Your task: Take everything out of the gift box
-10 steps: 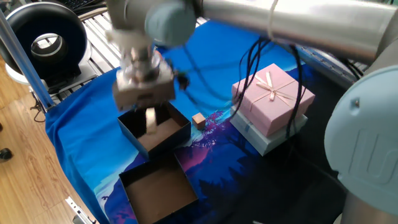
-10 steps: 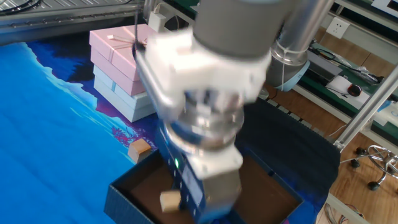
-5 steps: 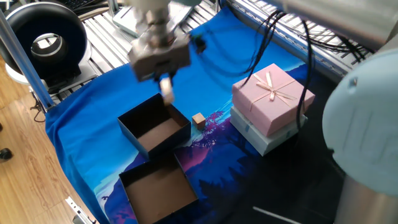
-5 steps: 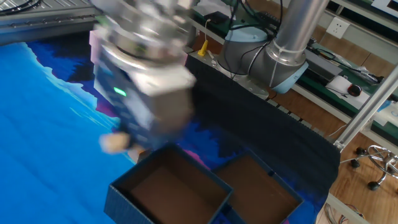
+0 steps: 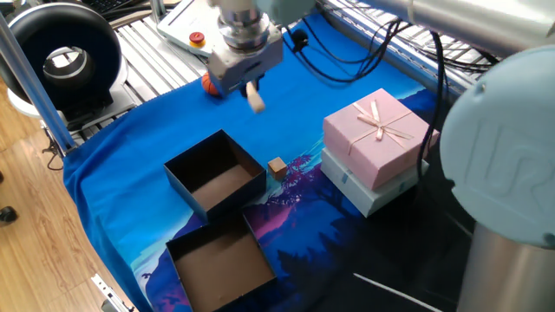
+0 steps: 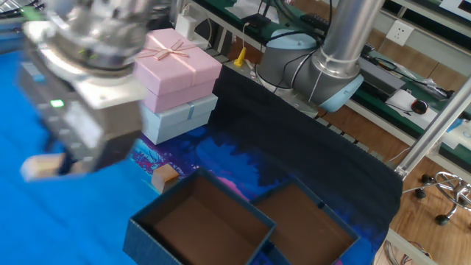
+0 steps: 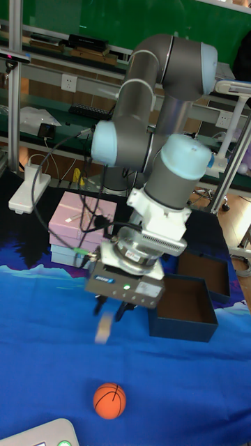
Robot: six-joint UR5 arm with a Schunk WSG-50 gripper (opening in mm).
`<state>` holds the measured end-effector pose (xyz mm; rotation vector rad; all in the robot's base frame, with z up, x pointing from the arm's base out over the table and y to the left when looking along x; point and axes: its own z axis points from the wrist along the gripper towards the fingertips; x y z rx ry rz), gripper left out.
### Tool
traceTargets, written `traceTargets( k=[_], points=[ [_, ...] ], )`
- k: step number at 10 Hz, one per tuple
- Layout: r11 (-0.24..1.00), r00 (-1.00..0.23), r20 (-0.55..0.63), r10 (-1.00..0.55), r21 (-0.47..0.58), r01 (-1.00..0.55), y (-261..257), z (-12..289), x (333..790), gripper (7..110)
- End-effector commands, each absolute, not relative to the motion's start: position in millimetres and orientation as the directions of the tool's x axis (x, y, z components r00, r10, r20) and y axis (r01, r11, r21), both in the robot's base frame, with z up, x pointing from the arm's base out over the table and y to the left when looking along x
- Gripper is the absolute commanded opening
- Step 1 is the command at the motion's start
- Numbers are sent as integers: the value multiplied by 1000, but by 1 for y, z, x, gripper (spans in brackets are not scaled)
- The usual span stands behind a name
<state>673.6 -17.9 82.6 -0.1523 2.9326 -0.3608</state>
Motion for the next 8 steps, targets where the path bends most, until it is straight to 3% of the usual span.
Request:
traceTargets(
  k=[1,2,3,6,7,8],
  points=[
    [871,-898,-210,-387,-401,-282,-50,80,712,44],
    [871,-887,-221,-406,-387,-303,-40,81,717,44],
    [870,-885,-223,-408,-387,-304,-27,86,721,88],
    [862,-893,-211,-397,-421,-284,18,110,734,88],
    [874,-877,-220,-427,-351,-337,48,106,733,88],
    [885,-872,-209,-443,-258,-388,75,104,719,66]
  ],
)
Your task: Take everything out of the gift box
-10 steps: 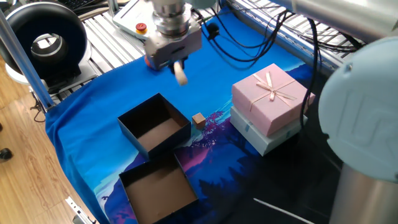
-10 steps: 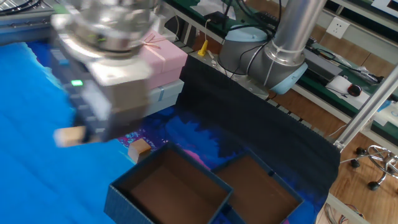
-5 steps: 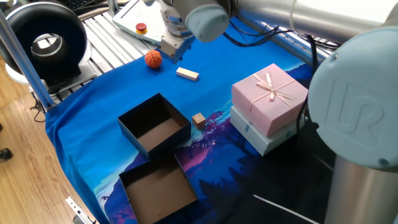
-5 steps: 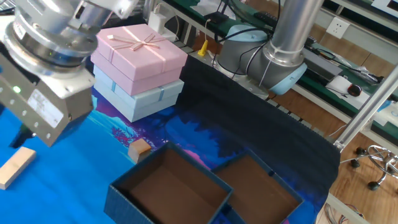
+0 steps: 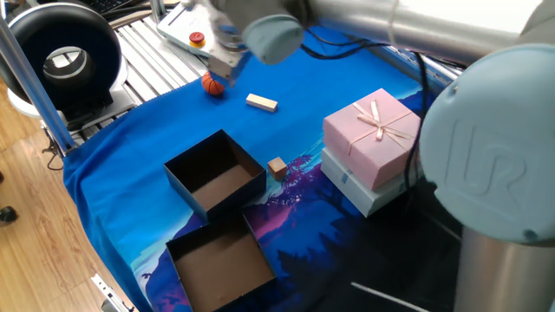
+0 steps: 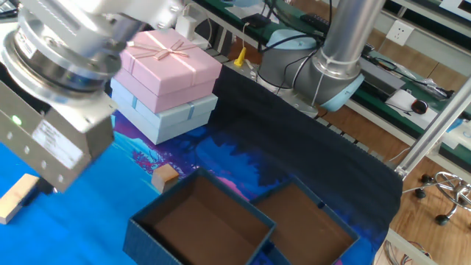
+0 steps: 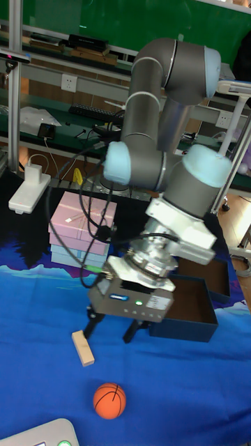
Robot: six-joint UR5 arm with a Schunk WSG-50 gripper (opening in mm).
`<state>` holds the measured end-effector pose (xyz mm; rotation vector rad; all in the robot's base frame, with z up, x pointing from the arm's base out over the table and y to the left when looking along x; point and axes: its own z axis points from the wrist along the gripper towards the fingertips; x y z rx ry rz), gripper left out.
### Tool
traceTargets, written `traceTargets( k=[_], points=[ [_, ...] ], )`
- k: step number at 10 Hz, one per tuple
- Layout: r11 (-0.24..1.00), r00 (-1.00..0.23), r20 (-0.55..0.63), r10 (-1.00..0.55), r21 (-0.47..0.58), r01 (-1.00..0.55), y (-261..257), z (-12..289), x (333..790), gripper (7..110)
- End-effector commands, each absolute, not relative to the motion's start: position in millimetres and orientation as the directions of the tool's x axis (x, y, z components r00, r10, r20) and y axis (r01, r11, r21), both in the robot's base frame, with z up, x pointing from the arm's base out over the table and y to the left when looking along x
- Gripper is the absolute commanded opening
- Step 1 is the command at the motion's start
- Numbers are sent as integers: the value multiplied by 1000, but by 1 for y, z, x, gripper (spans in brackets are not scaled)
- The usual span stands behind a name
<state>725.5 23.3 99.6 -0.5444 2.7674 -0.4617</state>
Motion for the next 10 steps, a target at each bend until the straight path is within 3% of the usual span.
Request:
traceTargets(
  k=[1,3,5,6,7,10],
  points=[
    [900,-898,-168,-406,-242,-362,78,111,701,66],
    [943,-957,-112,-268,-233,-237,93,114,668,66],
    [973,-968,-109,-227,-77,-219,157,100,643,66],
    [981,-979,-59,-195,-22,-194,177,99,618,44],
    [991,-990,23,-136,26,-135,194,97,587,44],
    [998,-995,73,-70,-2,-70,205,87,559,44]
  ],
)
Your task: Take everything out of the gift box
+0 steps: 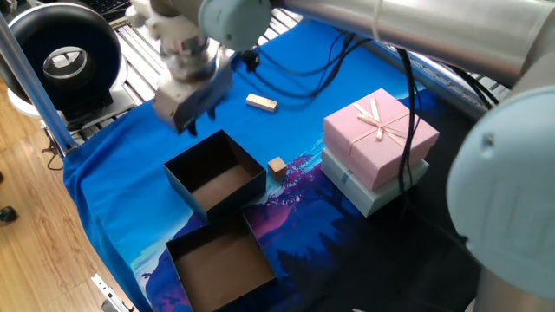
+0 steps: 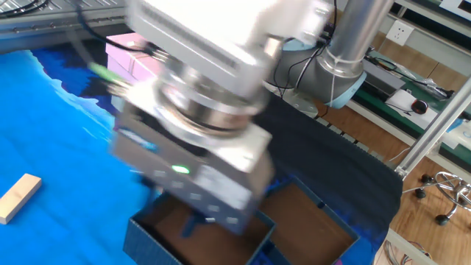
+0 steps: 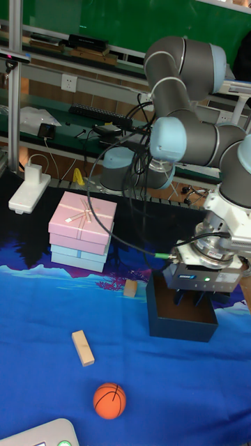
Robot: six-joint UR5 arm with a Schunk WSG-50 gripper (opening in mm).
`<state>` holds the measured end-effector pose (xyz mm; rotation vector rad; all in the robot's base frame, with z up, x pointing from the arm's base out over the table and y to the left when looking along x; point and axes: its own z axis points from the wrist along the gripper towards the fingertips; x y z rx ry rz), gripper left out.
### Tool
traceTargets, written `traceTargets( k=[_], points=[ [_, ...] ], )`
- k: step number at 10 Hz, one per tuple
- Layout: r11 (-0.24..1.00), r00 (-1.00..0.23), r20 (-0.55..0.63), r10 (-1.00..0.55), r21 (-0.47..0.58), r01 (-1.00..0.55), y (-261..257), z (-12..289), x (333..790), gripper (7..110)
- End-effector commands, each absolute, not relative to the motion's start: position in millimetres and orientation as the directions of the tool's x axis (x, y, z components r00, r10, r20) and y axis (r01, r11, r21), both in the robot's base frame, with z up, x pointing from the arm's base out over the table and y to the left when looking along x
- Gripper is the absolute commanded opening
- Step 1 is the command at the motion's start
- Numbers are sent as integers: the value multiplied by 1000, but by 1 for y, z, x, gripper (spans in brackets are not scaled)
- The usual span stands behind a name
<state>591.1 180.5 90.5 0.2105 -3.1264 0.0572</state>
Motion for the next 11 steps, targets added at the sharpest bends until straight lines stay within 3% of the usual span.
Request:
traceTargets(
  k=[1,2,8,11],
  points=[
    [997,-994,73,-80,2,-80,208,80,557,44],
    [997,-995,64,-78,-5,-78,207,72,558,22],
    [997,-998,19,-52,-63,-53,191,31,592,22],
    [996,-999,12,-46,-72,-47,188,28,596,22]
  ],
)
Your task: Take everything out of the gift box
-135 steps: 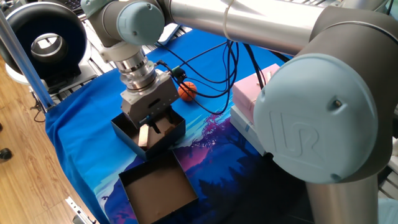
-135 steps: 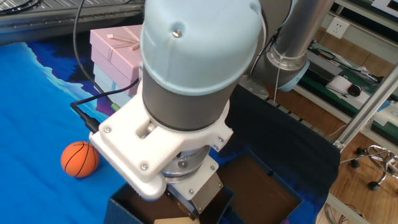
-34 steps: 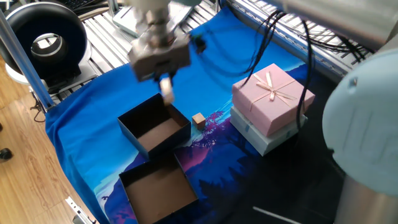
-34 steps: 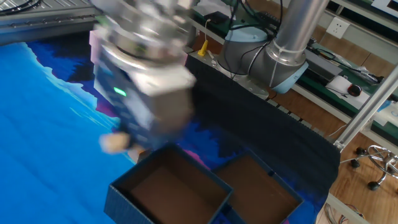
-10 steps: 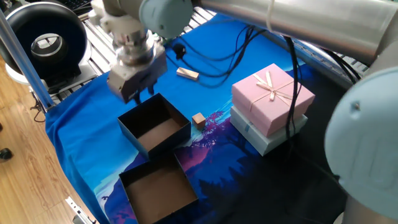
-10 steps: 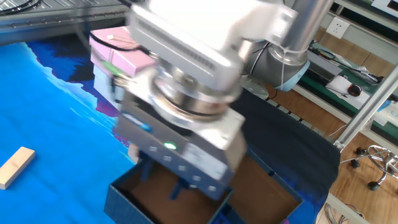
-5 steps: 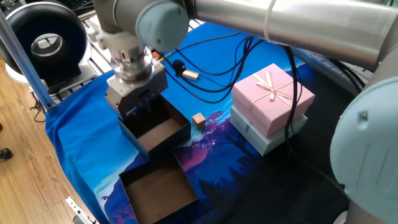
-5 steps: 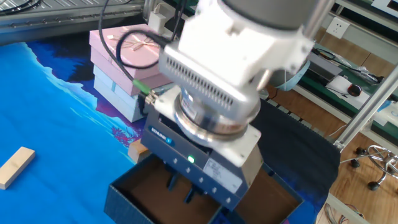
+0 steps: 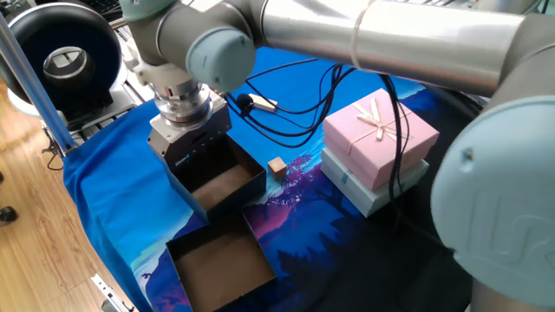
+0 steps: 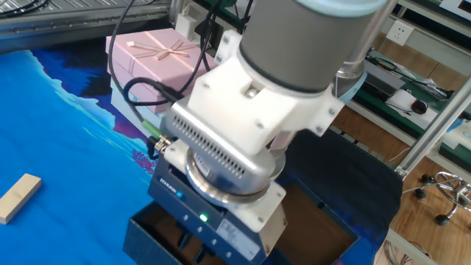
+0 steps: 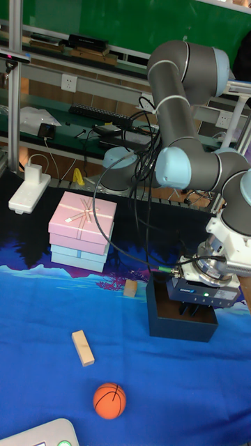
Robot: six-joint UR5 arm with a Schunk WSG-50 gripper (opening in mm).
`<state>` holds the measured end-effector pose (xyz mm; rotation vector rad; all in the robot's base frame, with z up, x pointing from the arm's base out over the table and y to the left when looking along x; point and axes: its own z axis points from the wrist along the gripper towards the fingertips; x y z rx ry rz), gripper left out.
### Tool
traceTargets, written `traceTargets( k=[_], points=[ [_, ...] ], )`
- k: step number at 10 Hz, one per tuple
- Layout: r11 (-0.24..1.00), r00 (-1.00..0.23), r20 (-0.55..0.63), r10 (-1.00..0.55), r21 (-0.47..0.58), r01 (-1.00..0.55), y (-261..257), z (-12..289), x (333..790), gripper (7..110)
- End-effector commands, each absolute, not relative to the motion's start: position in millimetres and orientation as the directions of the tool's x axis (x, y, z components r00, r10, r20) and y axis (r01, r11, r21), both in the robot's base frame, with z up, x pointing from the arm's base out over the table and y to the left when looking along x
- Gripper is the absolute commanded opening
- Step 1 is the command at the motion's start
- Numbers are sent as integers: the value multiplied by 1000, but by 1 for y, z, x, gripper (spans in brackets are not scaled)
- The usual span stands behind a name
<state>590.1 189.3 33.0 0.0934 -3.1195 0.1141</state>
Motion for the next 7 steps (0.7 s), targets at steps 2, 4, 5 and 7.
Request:
traceTargets(
  k=[2,4,5,7],
  points=[
    [996,-998,11,-54,-66,-54,190,31,595,22],
    [996,-998,23,-54,-65,-56,190,38,589,22],
    [996,-998,35,-55,-66,-57,188,44,584,22],
    [996,-997,51,-52,-68,-56,187,52,578,22]
  ],
)
